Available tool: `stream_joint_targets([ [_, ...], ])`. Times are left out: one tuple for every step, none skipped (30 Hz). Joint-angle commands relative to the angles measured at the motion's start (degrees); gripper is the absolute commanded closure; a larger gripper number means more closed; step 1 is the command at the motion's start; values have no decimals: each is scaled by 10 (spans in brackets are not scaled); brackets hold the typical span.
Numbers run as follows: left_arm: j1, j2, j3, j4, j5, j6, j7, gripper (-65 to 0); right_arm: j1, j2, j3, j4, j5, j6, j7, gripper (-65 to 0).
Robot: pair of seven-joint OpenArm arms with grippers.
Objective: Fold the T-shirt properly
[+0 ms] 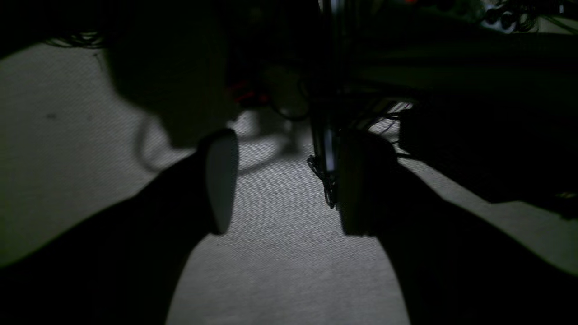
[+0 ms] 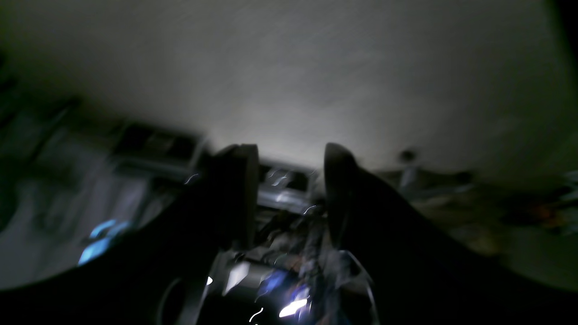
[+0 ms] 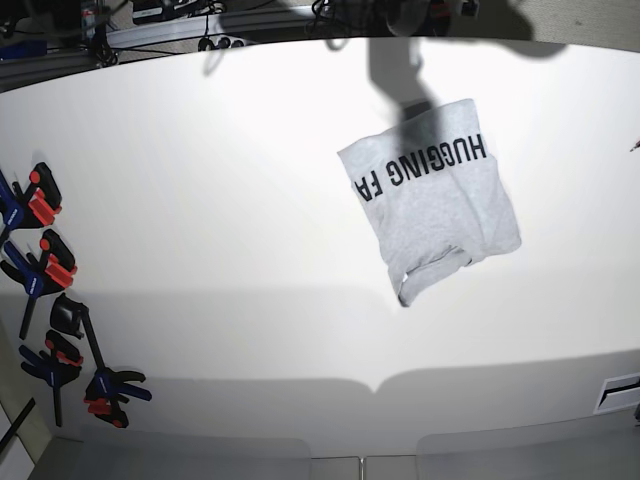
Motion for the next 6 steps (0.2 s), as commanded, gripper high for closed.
stream_joint_targets([
  [7, -3, -2, 1, -1, -2, -5, -320, -3, 7, -3, -1, 19, 13, -50, -224],
  [7, -3, -2, 1, -1, -2, -5, -320, -3, 6, -6, -5, 33, 19, -94, -224],
  [6, -3, -2, 1, -1, -2, -5, -320, -3, 6, -6, -11, 42, 19, -114, -224],
  [6, -3, -2, 1, -1, -2, -5, -320, -4, 8, -6, -19, 47, 19, -110, -224],
  [6, -3, -2, 1, -1, -2, -5, -320, -6, 12, -6, -27, 54, 17, -81, -224],
  [6, -3, -2, 1, -1, -2, -5, -320, -11, 17, -6, -32, 63, 11, -31, -224],
])
